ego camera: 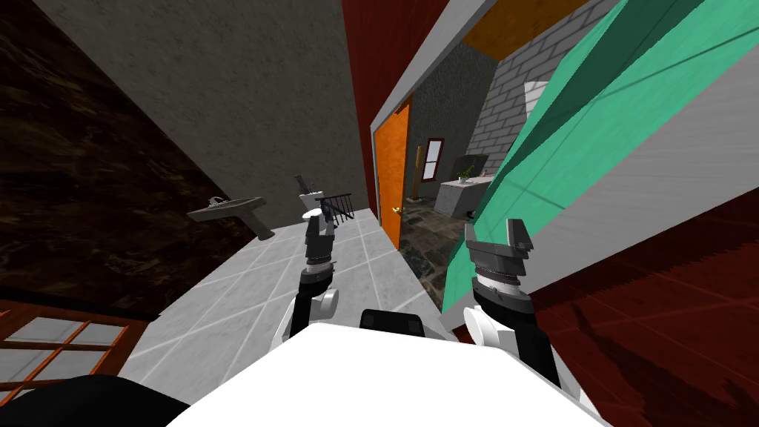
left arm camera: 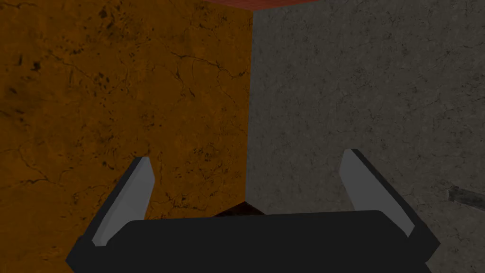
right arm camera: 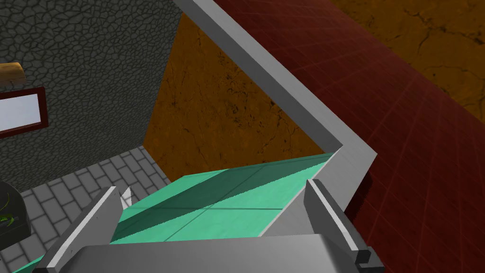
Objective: Push the door open
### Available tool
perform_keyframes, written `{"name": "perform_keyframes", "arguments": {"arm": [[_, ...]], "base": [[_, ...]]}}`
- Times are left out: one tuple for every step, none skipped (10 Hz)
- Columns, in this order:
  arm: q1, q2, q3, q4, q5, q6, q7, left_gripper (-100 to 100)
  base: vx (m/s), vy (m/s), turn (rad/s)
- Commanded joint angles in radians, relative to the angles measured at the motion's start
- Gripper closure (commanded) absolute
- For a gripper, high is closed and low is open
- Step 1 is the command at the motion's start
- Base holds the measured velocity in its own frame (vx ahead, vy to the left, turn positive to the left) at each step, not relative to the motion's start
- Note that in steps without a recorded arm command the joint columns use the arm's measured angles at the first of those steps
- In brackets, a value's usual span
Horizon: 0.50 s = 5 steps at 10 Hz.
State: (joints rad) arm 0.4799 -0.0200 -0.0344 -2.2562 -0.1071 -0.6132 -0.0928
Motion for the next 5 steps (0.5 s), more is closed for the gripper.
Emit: {"name": "perform_keyframes", "arguments": {"arm": [[-0.013, 0.012, -0.001, 0.032, -0.004, -0.005, 0.007, -100], [-0.018, 0.015, -0.002, 0.043, -0.006, -0.007, 0.01, -100], [-0.027, 0.021, -0.003, 0.064, -0.009, -0.01, 0.014, -100], [-0.035, 0.027, -0.004, 0.084, -0.011, -0.013, 0.019, -100], [-0.046, 0.034, -0.005, 0.111, -0.015, -0.018, 0.025, -100]], "base": [[0.051, -0.063, -0.085], [0.102, 0.035, -0.075], [0.121, 0.06, -0.058], [0.101, 0.057, -0.083], [0.113, 0.054, -0.095]]}}
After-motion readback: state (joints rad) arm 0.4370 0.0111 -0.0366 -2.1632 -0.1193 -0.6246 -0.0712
